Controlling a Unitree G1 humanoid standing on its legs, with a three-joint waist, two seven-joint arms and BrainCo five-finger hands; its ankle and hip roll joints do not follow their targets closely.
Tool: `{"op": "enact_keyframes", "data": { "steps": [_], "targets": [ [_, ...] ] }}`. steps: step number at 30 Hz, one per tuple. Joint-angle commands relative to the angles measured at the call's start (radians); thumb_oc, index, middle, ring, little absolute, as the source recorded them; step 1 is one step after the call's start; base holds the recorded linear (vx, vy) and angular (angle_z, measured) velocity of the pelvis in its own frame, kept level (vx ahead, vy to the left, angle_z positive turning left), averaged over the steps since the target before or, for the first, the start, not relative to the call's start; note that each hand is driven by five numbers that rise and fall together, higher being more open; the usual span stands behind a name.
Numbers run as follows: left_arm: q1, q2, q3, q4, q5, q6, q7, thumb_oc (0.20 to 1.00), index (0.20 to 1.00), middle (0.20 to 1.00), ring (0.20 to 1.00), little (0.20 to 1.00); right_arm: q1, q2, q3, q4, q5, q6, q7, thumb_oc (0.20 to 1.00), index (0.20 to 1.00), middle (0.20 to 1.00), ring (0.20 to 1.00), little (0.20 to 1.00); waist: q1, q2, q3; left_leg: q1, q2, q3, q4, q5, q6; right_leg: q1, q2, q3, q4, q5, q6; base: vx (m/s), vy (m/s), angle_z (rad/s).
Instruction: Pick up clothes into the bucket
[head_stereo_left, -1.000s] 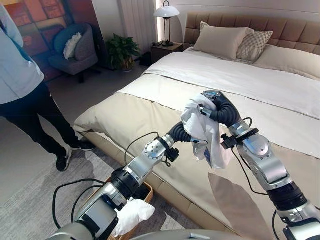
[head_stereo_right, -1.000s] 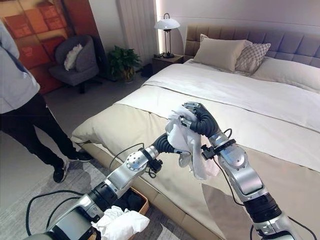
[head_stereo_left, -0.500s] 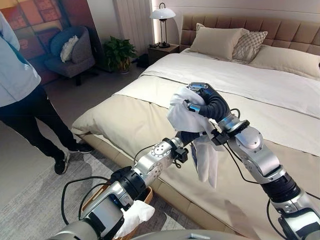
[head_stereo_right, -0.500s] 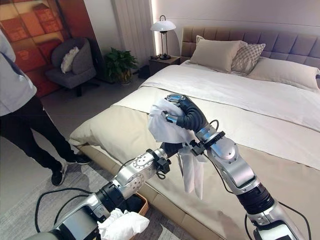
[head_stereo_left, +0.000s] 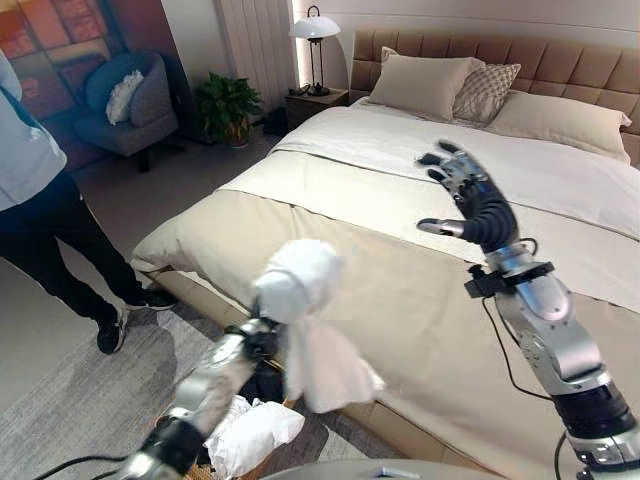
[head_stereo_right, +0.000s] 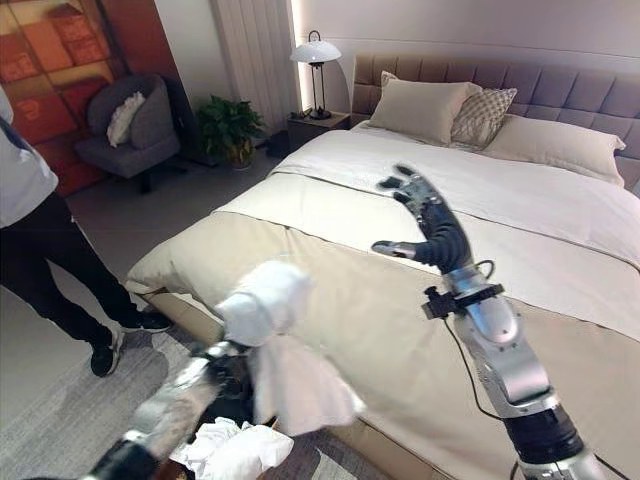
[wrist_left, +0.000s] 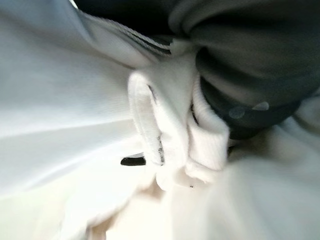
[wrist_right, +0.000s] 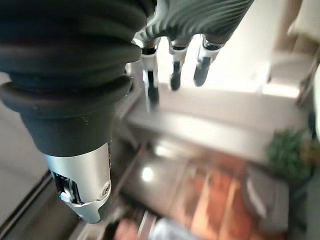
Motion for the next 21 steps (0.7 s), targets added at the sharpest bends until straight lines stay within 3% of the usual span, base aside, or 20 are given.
{"op": "enact_keyframes", "data": {
  "steps": [1, 7, 9, 15, 21],
  "targets": [
    [0.011, 0.068, 0.144, -0.134, 0.087, -0.119, -0.028, 0.2, 0.2, 0.2, 0.2, 0.2, 0.04, 0.053, -0.07, 0.037, 0.078, -0.059, 0.01, 1.0, 1.0, 1.0, 1.0, 1.0, 0.019, -0.064, -0.06, -0.063, -0.025, -0.011, 0.111, -0.073, -0.006, -0.01, -0.046, 0.004, 0.02, -0.005, 0.032, 0.05, 0.016, -0.01],
    [0.097, 0.109, 0.397, -0.175, 0.194, -0.189, 0.009, 0.2, 0.2, 0.2, 0.2, 0.2, 0.175, 0.116, -0.193, 0.201, 0.124, -0.042, 0.022, 1.0, 1.0, 1.0, 1.0, 1.0, 0.021, -0.057, -0.059, -0.064, -0.03, -0.011, 0.111, -0.08, -0.007, -0.009, -0.047, 0.005, 0.017, -0.009, 0.033, 0.01, 0.005, 0.01],
    [0.101, 0.126, 0.461, -0.187, 0.228, -0.211, 0.024, 0.2, 0.2, 0.2, 0.2, 0.2, 0.2, 0.118, -0.233, 0.278, 0.075, -0.038, 0.0, 1.0, 1.0, 1.0, 1.0, 1.0, 0.021, -0.054, -0.057, -0.065, -0.032, -0.014, 0.11, -0.082, -0.007, -0.011, -0.048, 0.004, 0.02, -0.012, 0.033, 0.0, 0.0, 0.0],
    [0.134, 0.175, 0.564, -0.177, 0.33, -0.248, 0.078, 0.2, 0.2, 0.2, 0.2, 0.2, 0.267, 0.203, -0.276, 0.611, 0.055, -0.035, -0.041, 1.0, 1.0, 1.0, 1.0, 1.0, 0.021, -0.045, -0.037, -0.084, -0.041, -0.017, 0.121, -0.086, -0.007, -0.031, -0.05, 0.002, 0.042, -0.016, 0.032, 0.0, 0.028, 0.0],
    [0.16, 0.122, 0.606, -0.115, 0.384, -0.266, 0.138, 0.2, 0.2, 0.2, 0.2, 0.2, 0.323, 0.238, -0.191, 1.0, -0.145, 0.016, -0.047, 1.0, 1.0, 1.0, 1.0, 1.0, 0.022, -0.044, 0.009, -0.121, -0.042, -0.017, 0.136, -0.083, -0.01, -0.068, -0.051, -0.003, 0.052, -0.01, 0.035, -0.03, 0.015, 0.0]
  ]
}}
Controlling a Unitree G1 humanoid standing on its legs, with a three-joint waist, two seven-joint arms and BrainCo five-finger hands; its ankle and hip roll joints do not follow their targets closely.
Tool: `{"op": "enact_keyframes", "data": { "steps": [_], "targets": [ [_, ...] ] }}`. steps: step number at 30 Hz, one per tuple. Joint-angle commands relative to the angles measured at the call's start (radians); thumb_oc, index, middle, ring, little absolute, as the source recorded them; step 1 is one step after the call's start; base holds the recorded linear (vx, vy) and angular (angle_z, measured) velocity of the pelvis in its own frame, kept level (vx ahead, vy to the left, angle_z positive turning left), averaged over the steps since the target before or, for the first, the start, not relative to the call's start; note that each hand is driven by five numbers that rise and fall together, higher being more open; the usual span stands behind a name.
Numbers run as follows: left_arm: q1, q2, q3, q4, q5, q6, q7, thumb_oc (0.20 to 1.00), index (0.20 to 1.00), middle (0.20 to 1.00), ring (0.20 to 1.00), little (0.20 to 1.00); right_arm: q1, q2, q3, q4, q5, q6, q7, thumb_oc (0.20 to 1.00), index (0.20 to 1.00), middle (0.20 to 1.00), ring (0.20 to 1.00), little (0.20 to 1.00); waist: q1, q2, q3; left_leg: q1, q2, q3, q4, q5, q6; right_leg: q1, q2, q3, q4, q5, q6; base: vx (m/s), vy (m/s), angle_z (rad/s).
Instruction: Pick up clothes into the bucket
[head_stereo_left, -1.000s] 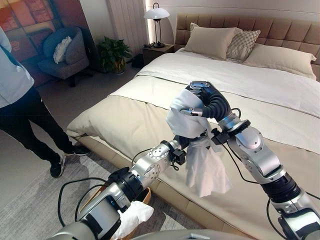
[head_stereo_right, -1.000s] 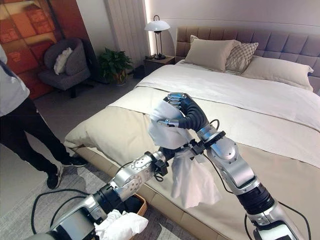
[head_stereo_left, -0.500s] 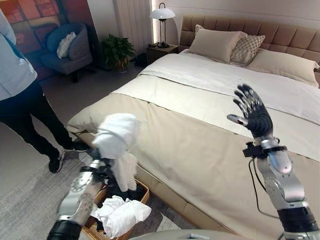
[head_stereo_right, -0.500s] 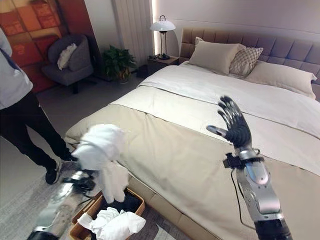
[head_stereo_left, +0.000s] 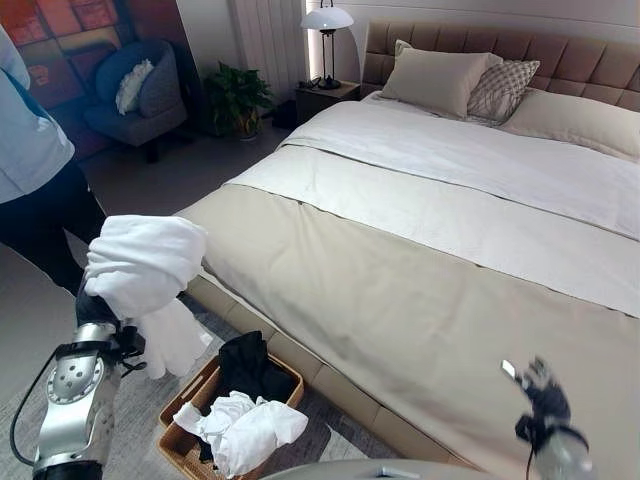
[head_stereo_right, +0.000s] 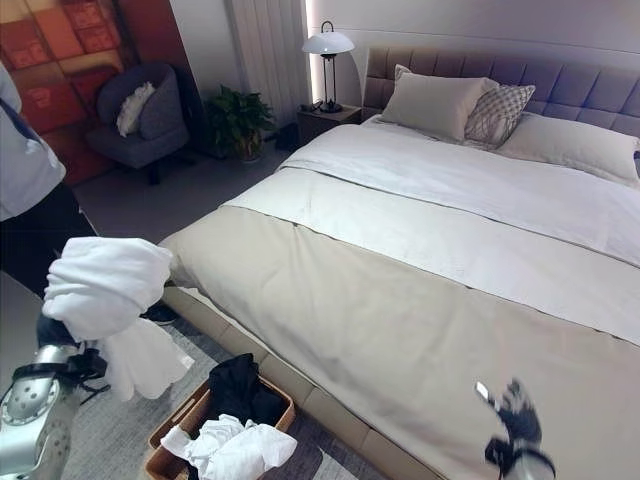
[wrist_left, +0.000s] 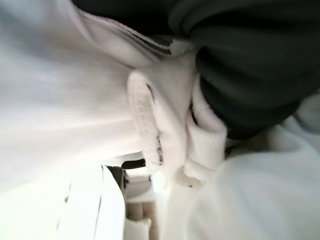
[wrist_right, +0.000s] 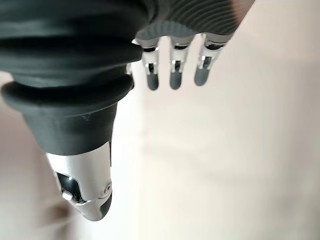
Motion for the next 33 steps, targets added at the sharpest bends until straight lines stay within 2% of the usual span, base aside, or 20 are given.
{"op": "enact_keyframes", "data": {
  "steps": [1, 4, 10, 13, 17, 19, 22, 26, 27, 29, 30, 33],
  "targets": [
    [-0.032, 0.032, 0.072, 0.004, 0.047, -0.093, 0.053, 0.2, 0.2, 0.2, 0.2, 0.2, -0.062, -0.017, 0.071, 0.038, -0.138, -0.014, 0.005, 1.0, 1.0, 1.0, 1.0, 1.0, -0.009, -0.049, 0.03, -0.098, -0.026, -0.015, 0.143, -0.08, -0.006, -0.034, -0.033, -0.002, 0.016, 0.023, 0.029, -0.08, 0.011, -0.02],
    [-0.046, -0.006, 0.072, 0.096, 0.045, -0.104, 0.1, 0.2, 0.2, 0.2, 0.2, 0.2, -0.062, -0.016, 0.146, 0.169, -0.25, 0.0, 0.008, 1.0, 1.0, 1.0, 1.0, 1.0, -0.003, -0.049, 0.068, -0.143, -0.029, -0.014, 0.164, -0.076, -0.007, -0.07, -0.034, 0.002, 0.023, 0.031, 0.03, -0.09, 0.01, -0.04],
    [-0.09, -0.005, 0.058, 0.224, 0.046, -0.134, 0.175, 0.2, 0.2, 0.2, 0.2, 0.2, -0.077, -0.028, 0.207, 0.187, -0.304, -0.011, -0.005, 1.0, 1.0, 1.0, 1.0, 1.0, -0.003, -0.052, 0.15, -0.249, -0.028, -0.015, 0.194, -0.056, -0.012, -0.182, -0.031, 0.012, 0.043, 0.054, 0.031, -0.12, 0.001, -0.01],
    [-0.121, 0.022, 0.03, 0.254, 0.062, -0.147, 0.212, 0.2, 0.2, 0.2, 0.2, 0.2, -0.104, -0.038, 0.213, 0.199, -0.28, -0.028, -0.035, 1.0, 1.0, 1.0, 1.0, 1.0, -0.001, -0.056, 0.192, -0.312, -0.025, -0.019, 0.213, -0.047, -0.013, -0.25, -0.03, 0.016, 0.068, 0.064, 0.031, -0.11, -0.002, 0.01],
    [-0.127, 0.095, -0.015, 0.281, 0.209, -0.139, 0.28, 0.2, 0.2, 0.2, 0.2, 0.2, -0.142, -0.072, 0.239, 0.182, -0.266, -0.057, -0.065, 1.0, 1.0, 1.0, 1.0, 1.0, -0.001, -0.073, 0.256, -0.425, -0.017, -0.03, 0.309, -0.061, -0.01, -0.351, -0.038, 0.026, 0.131, 0.062, 0.026, -0.09, -0.002, 0.0],
    [-0.15, 0.107, -0.034, 0.297, 0.183, -0.147, 0.288, 0.2, 0.2, 0.2, 0.2, 0.2, -0.164, -0.088, 0.247, 0.171, -0.249, -0.067, -0.08, 1.0, 1.0, 1.0, 1.0, 1.0, 0.0, -0.082, 0.279, -0.491, -0.018, -0.033, 0.358, -0.067, -0.008, -0.409, -0.039, 0.031, 0.16, 0.061, 0.021, -0.11, -0.008, 0.01],
    [-0.201, 0.104, -0.079, 0.374, 0.179, -0.148, 0.318, 0.2, 0.2, 0.2, 0.2, 0.2, -0.188, -0.102, 0.261, 0.152, -0.228, -0.085, -0.106, 1.0, 1.0, 1.0, 1.0, 1.0, -0.001, -0.097, 0.31, -0.588, -0.017, -0.044, 0.436, -0.088, -0.003, -0.498, -0.039, 0.036, 0.226, 0.043, 0.015, -0.1, 0.009, 0.06],
    [-0.27, 0.14, -0.125, 0.421, 0.201, -0.141, 0.352, 0.2, 0.2, 0.2, 0.2, 0.2, -0.206, -0.113, 0.264, 0.111, -0.199, -0.102, -0.125, 1.0, 1.0, 1.0, 1.0, 1.0, -0.006, -0.102, 0.344, -0.689, -0.029, -0.059, 0.508, -0.103, 0.004, -0.593, -0.052, 0.029, 0.328, 0.007, 0.004, -0.1, 0.028, 0.12],
    [-0.314, 0.176, -0.154, 0.414, 0.225, -0.141, 0.377, 0.2, 0.2, 0.2, 0.2, 0.2, -0.219, -0.12, 0.274, 0.082, -0.188, -0.113, -0.137, 1.0, 1.0, 1.0, 1.0, 1.0, -0.012, -0.107, 0.368, -0.762, -0.039, -0.069, 0.57, -0.118, 0.008, -0.662, -0.063, 0.031, 0.401, -0.013, -0.003, -0.12, 0.029, 0.25],
    [-0.36, 0.19, -0.162, 0.454, 0.205, -0.146, 0.4, 0.2, 0.2, 0.2, 0.2, 0.2, -0.224, -0.121, 0.294, 0.07, -0.199, -0.115, -0.142, 1.0, 1.0, 1.0, 1.0, 1.0, -0.017, -0.112, 0.378, -0.827, -0.043, -0.08, 0.625, -0.133, 0.005, -0.722, -0.071, 0.027, 0.464, -0.032, -0.005, -0.06, 0.023, 0.3],
    [-0.387, 0.2, -0.168, 0.486, 0.197, -0.146, 0.416, 0.2, 0.2, 0.2, 0.2, 0.2, -0.229, -0.124, 0.306, 0.059, -0.202, -0.118, -0.147, 1.0, 1.0, 1.0, 1.0, 1.0, -0.018, -0.117, 0.386, -0.845, -0.04, -0.083, 0.671, -0.179, 0.002, -0.741, -0.071, 0.032, 0.512, -0.075, 0.0, 0.03, 0.004, 0.29],
    [-0.481, 0.24, -0.202, 0.505, 0.181, -0.144, 0.464, 0.2, 0.2, 0.2, 0.2, 0.2, -0.267, -0.121, 0.313, 0.031, -0.16, -0.133, -0.172, 1.0, 1.0, 1.0, 1.0, 1.0, -0.023, -0.133, 0.411, -0.957, -0.037, -0.09, 0.757, -0.201, 0.001, -0.841, -0.079, 0.03, 0.593, -0.093, -0.003, -0.03, -0.01, 0.11]
  ]
}}
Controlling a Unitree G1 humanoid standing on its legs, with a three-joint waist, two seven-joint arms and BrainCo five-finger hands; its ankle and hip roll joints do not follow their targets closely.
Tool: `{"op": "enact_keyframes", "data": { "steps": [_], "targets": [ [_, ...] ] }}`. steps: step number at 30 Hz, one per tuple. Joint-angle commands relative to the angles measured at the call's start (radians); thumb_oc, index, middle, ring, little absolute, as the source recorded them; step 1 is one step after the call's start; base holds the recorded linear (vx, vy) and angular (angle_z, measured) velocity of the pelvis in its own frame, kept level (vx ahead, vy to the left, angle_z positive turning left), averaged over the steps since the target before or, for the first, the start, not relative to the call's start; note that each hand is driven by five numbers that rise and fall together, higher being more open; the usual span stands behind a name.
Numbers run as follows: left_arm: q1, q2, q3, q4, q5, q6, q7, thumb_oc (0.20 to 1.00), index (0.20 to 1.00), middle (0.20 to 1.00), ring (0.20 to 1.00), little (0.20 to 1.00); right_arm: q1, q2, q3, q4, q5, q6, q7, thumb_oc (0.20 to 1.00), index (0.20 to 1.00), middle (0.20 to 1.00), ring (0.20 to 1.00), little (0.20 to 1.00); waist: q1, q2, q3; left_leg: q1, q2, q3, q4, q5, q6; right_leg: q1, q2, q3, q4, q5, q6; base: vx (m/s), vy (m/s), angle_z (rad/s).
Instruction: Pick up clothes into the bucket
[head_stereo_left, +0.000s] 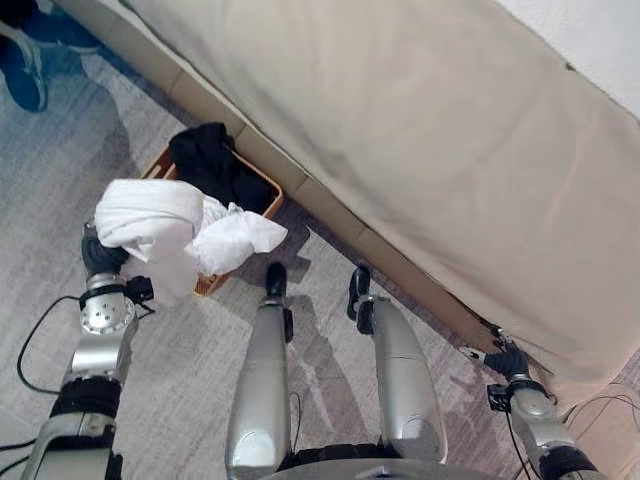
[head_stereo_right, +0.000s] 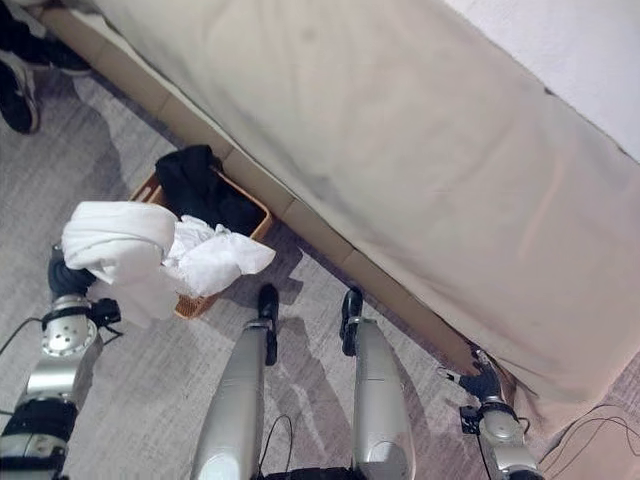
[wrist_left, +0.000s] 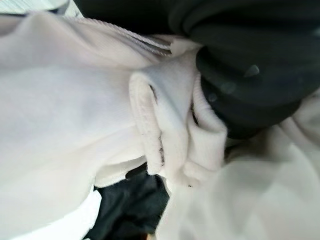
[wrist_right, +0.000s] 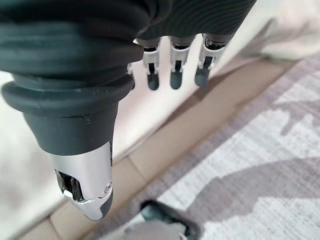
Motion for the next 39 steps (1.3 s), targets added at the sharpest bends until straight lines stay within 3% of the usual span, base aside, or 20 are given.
{"op": "enact_keyframes", "data": {
  "steps": [1, 10, 17, 18, 19, 24, 30, 39],
  "targets": [
    [-0.032, 0.102, 0.014, -0.008, -0.011, -0.055, 0.081, 0.2, 0.2, 0.2, 0.2, 0.2, 0.025, -0.011, 0.015, -0.046, 0.053, -0.04, -0.052, 1.0, 1.0, 1.0, 1.0, 1.0, -0.026, -0.035, -0.025, -0.037, -0.024, 0.012, 0.084, -0.07, 0.027, 0.024, -0.046, 0.055, -0.045, 0.045, 0.07, -0.03, 0.003, 0.06],
    [-0.202, 0.203, -0.057, 0.084, -0.002, -0.031, 0.15, 0.2, 0.2, 0.2, 0.2, 0.2, -0.017, -0.007, 0.054, -0.056, 0.095, -0.062, -0.091, 1.0, 1.0, 1.0, 1.0, 1.0, -0.046, -0.071, -0.008, -0.199, -0.01, 0.006, 0.154, -0.088, 0.035, -0.131, -0.037, 0.054, -0.02, 0.056, 0.08, 0.0, 0.007, 0.0],
    [-0.25, 0.255, -0.092, 0.145, 0.031, 0.009, 0.166, 0.2, 0.2, 0.2, 0.2, 0.2, -0.015, 0.005, 0.087, -0.049, 0.108, -0.063, -0.099, 1.0, 1.0, 1.0, 1.0, 1.0, -0.053, -0.098, -0.008, -0.286, 0.0, 0.015, 0.248, -0.131, 0.051, -0.213, -0.025, 0.069, 0.029, 0.048, 0.084, 0.02, 0.029, -0.11],
    [-0.259, 0.255, -0.097, 0.154, 0.03, 0.012, 0.164, 0.379, 0.379, 0.379, 0.379, 0.379, -0.017, 0.008, 0.093, -0.048, 0.108, -0.063, -0.097, 1.0, 1.0, 1.0, 1.0, 1.0, -0.053, -0.101, -0.008, -0.295, 0.0, 0.017, 0.258, -0.136, 0.054, -0.224, -0.023, 0.071, 0.04, 0.044, 0.084, 0.02, 0.031, -0.08],
    [-0.27, 0.256, -0.104, 0.168, 0.031, 0.02, 0.159, 1.0, 1.0, 1.0, 1.0, 1.0, -0.02, 0.011, 0.099, -0.038, 0.108, -0.061, -0.097, 1.0, 1.0, 1.0, 1.0, 1.0, -0.053, -0.101, -0.008, -0.3, 0.001, 0.022, 0.267, -0.14, 0.056, -0.23, -0.023, 0.073, 0.048, 0.042, 0.084, 0.01, 0.036, -0.04],
    [-0.313, 0.252, -0.146, 0.242, 0.064, 0.081, 0.146, 1.0, 1.0, 1.0, 1.0, 1.0, -0.033, 0.007, 0.12, -0.039, 0.109, -0.052, -0.095, 1.0, 1.0, 1.0, 1.0, 1.0, -0.055, -0.098, -0.008, -0.312, -0.001, 0.029, 0.287, -0.148, 0.064, -0.25, -0.025, 0.078, 0.068, 0.036, 0.081, 0.0, 0.018, -0.05],
    [-0.319, 0.239, -0.166, 0.308, 0.109, 0.156, 0.046, 1.0, 1.0, 1.0, 1.0, 1.0, -0.061, 0.001, 0.13, -0.03, 0.109, -0.015, -0.064, 1.0, 1.0, 1.0, 1.0, 1.0, -0.054, -0.084, -0.008, -0.282, -0.001, 0.039, 0.254, -0.132, 0.064, -0.232, -0.028, 0.085, 0.043, 0.046, 0.078, 0.0, 0.0, 0.0],
    [-0.161, 0.135, -0.065, 0.344, 0.07, 0.152, -0.02, 1.0, 1.0, 1.0, 1.0, 1.0, -0.076, -0.013, 0.121, -0.008, 0.075, 0.016, -0.027, 1.0, 1.0, 1.0, 1.0, 1.0, -0.036, -0.042, -0.008, -0.158, -0.001, 0.07, 0.169, -0.108, 0.065, -0.14, -0.023, 0.111, -0.015, 0.058, 0.07, -0.02, 0.028, -0.1]
  ]
}}
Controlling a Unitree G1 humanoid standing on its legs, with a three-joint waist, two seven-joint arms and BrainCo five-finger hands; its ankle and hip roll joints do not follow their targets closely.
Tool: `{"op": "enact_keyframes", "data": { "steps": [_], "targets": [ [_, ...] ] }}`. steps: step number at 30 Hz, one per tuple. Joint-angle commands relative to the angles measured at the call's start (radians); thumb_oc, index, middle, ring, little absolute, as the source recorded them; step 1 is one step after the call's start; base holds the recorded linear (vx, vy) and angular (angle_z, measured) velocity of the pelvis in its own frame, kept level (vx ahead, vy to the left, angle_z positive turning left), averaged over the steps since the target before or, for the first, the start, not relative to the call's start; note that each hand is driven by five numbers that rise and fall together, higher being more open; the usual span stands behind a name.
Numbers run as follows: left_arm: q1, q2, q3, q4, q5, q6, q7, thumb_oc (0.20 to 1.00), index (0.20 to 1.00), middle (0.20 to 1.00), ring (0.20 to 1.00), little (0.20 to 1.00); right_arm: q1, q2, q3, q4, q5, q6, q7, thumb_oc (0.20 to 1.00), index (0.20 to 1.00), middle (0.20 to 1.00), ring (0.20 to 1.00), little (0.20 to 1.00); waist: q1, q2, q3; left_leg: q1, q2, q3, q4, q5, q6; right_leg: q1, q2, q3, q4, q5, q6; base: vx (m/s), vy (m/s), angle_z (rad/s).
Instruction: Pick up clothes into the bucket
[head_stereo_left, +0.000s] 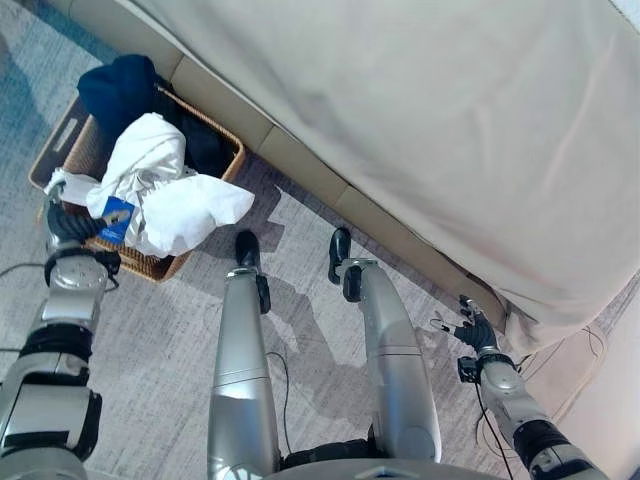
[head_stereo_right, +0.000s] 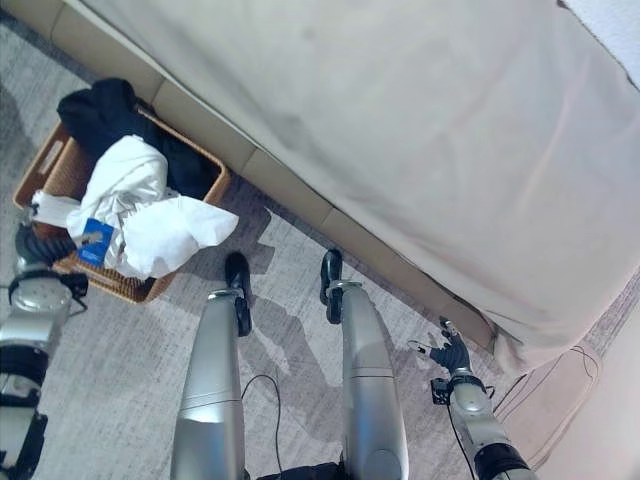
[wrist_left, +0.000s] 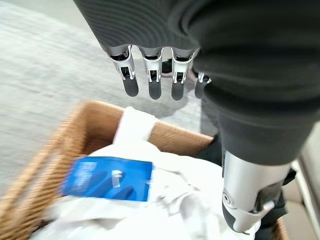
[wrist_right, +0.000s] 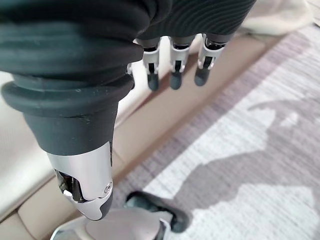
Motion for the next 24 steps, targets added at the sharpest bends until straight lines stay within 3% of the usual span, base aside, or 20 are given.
{"op": "enact_keyframes", "data": {
  "steps": [1, 6, 7, 8, 10, 11, 13, 16, 18, 19, 24],
  "targets": [
    [0.031, -0.001, 0.053, 0.03, -0.014, -0.022, -0.012, 1.0, 1.0, 1.0, 1.0, 1.0, 0.018, -0.05, -0.008, 0.012, -0.006, 0.017, 0.008, 1.0, 1.0, 1.0, 1.0, 1.0, 0.04, 0.035, -0.015, 0.084, -0.017, 0.015, -0.036, -0.036, 0.031, 0.103, -0.035, 0.04, -0.131, 0.054, 0.055, -0.03, -0.004, -0.03],
    [0.089, -0.054, 0.059, 0.022, -0.01, -0.03, -0.032, 1.0, 1.0, 1.0, 1.0, 1.0, 0.011, -0.055, -0.03, 0.034, -0.029, 0.027, 0.002, 1.0, 1.0, 1.0, 1.0, 1.0, 0.052, 0.076, -0.015, 0.224, -0.03, 0.018, -0.137, 0.001, 0.02, 0.233, -0.04, 0.036, -0.194, 0.06, 0.053, 0.0, -0.01, 0.01],
    [0.122, -0.08, 0.055, -0.05, -0.013, -0.055, -0.038, 1.0, 1.0, 1.0, 1.0, 1.0, 0.011, -0.057, -0.045, 0.033, -0.033, 0.027, -0.001, 1.0, 1.0, 1.0, 1.0, 1.0, 0.056, 0.093, -0.015, 0.302, -0.038, 0.019, -0.184, 0.015, 0.016, 0.311, -0.041, 0.031, -0.23, 0.066, 0.052, -0.05, -0.023, 0.08],
    [0.145, -0.113, 0.069, -0.081, -0.076, -0.088, -0.055, 1.0, 1.0, 1.0, 1.0, 1.0, 0.01, -0.057, -0.056, 0.029, -0.029, 0.025, 0.002, 1.0, 1.0, 1.0, 1.0, 1.0, 0.057, 0.101, -0.015, 0.336, -0.046, 0.025, -0.226, 0.059, 0.018, 0.342, -0.045, 0.027, -0.265, 0.103, 0.047, -0.05, -0.053, 0.11],
    [0.178, -0.197, 0.093, -0.112, -0.226, -0.153, -0.095, 1.0, 1.0, 1.0, 1.0, 1.0, 0.014, -0.048, -0.077, 0.039, -0.011, 0.015, 0.005, 1.0, 1.0, 1.0, 1.0, 1.0, 0.059, 0.119, -0.026, 0.435, -0.056, 0.02, -0.288, 0.075, 0.012, 0.444, -0.043, 0.022, -0.329, 0.116, 0.049, 0.01, -0.045, 0.09],
    [0.178, -0.197, 0.093, -0.112, -0.226, -0.153, -0.095, 1.0, 1.0, 1.0, 1.0, 1.0, 0.014, -0.048, -0.077, 0.039, -0.011, 0.015, 0.005, 1.0, 1.0, 1.0, 1.0, 1.0, 0.059, 0.119, -0.026, 0.436, -0.057, 0.02, -0.288, 0.075, 0.012, 0.444, -0.043, 0.022, -0.329, 0.116, 0.049, 0.15, -0.059, 0.07],
    [0.271, -0.314, 0.126, -0.195, -0.389, -0.212, -0.168, 1.0, 1.0, 1.0, 1.0, 1.0, 0.043, -0.033, -0.105, 0.055, 0.006, 0.007, 0.027, 1.0, 1.0, 1.0, 1.0, 1.0, 0.066, 0.14, -0.084, 0.569, -0.058, 0.019, -0.39, 0.095, 0.001, 0.579, -0.037, 0.006, -0.425, 0.133, 0.054, 0.19, -0.094, 0.09],
    [0.347, -0.394, 0.141, -0.23, -0.471, -0.219, -0.244, 1.0, 1.0, 1.0, 1.0, 1.0, 0.076, -0.013, -0.131, 0.079, 0.019, 0.011, 0.058, 1.0, 1.0, 1.0, 1.0, 1.0, 0.071, 0.15, -0.158, 0.7, -0.057, 0.019, -0.49, 0.111, -0.006, 0.708, -0.025, -0.006, -0.518, 0.144, 0.06, 0.2, -0.08, 0.0],
    [0.354, -0.413, 0.133, -0.2, -0.472, -0.205, -0.267, 1.0, 1.0, 1.0, 1.0, 1.0, 0.079, -0.006, -0.128, 0.099, 0.012, 0.013, 0.069, 1.0, 1.0, 1.0, 1.0, 1.0, 0.07, 0.153, -0.182, 0.741, -0.057, 0.019, -0.528, 0.123, -0.01, 0.749, -0.018, -0.011, -0.554, 0.152, 0.061, 0.14, -0.076, -0.06],
    [0.392, -0.42, 0.111, -0.177, -0.419, -0.186, -0.31, 1.0, 1.0, 1.0, 1.0, 1.0, 0.1, -0.011, -0.133, 0.094, 0.003, 0.021, 0.105, 1.0, 1.0, 1.0, 1.0, 1.0, 0.072, 0.163, -0.234, 0.803, -0.055, 0.023, -0.574, 0.128, -0.013, 0.81, -0.008, -0.016, -0.605, 0.156, 0.063, 0.16, -0.052, -0.02],
    [0.442, -0.483, 0.072, -0.068, -0.294, -0.154, -0.336, 1.0, 1.0, 1.0, 1.0, 1.0, 0.131, 0.005, -0.124, 0.143, -0.031, 0.042, 0.153, 1.0, 1.0, 1.0, 1.0, 1.0, 0.078, 0.168, -0.335, 0.941, -0.039, 0.043, -0.687, 0.147, -0.024, 0.96, 0.011, -0.038, -0.75, 0.18, 0.067, 0.13, -0.077, -0.07]
  ]
}}
